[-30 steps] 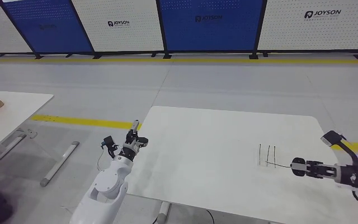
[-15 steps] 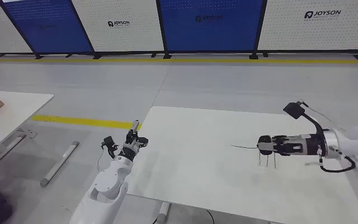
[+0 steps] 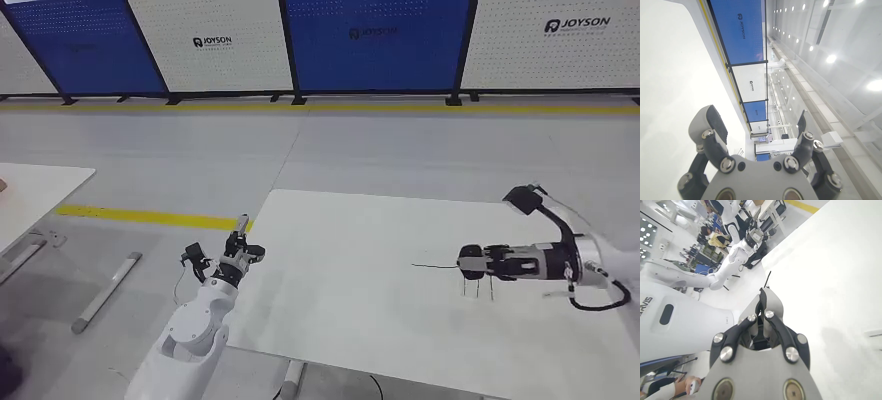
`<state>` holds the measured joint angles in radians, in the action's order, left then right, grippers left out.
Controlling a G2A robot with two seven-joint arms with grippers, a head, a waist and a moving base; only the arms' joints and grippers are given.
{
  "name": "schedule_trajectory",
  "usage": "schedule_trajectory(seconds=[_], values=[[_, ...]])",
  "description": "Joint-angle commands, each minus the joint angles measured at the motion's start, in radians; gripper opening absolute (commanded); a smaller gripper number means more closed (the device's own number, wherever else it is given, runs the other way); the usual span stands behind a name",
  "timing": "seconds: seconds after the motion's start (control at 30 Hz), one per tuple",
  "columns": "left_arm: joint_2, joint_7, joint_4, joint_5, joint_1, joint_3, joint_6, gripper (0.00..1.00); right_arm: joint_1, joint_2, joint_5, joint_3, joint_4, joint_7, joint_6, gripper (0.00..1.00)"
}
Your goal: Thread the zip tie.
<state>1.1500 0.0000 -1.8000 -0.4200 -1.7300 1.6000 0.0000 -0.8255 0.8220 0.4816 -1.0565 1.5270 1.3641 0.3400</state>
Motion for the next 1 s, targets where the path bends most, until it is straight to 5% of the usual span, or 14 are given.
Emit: schedule_trajectory(seconds=[0.0,0.7,0.97], values=[[0.0,0.0,0.0,0.0,0.0,0.0,0.0,1.0,0.01,0.014,0.055,0.015,-0.043,0.026,0.0,0.0],[0.0,0.0,0.0,0.0,0.0,0.0,0.0,1.0,0.19,0.285,0.137,0.242,-0.528,0.026,0.0,0.0],[0.0,0.0,0.0,0.0,0.0,0.0,0.0,1.0,0.192,0.292,0.128,0.248,-0.544,0.026,0.0,0.0]])
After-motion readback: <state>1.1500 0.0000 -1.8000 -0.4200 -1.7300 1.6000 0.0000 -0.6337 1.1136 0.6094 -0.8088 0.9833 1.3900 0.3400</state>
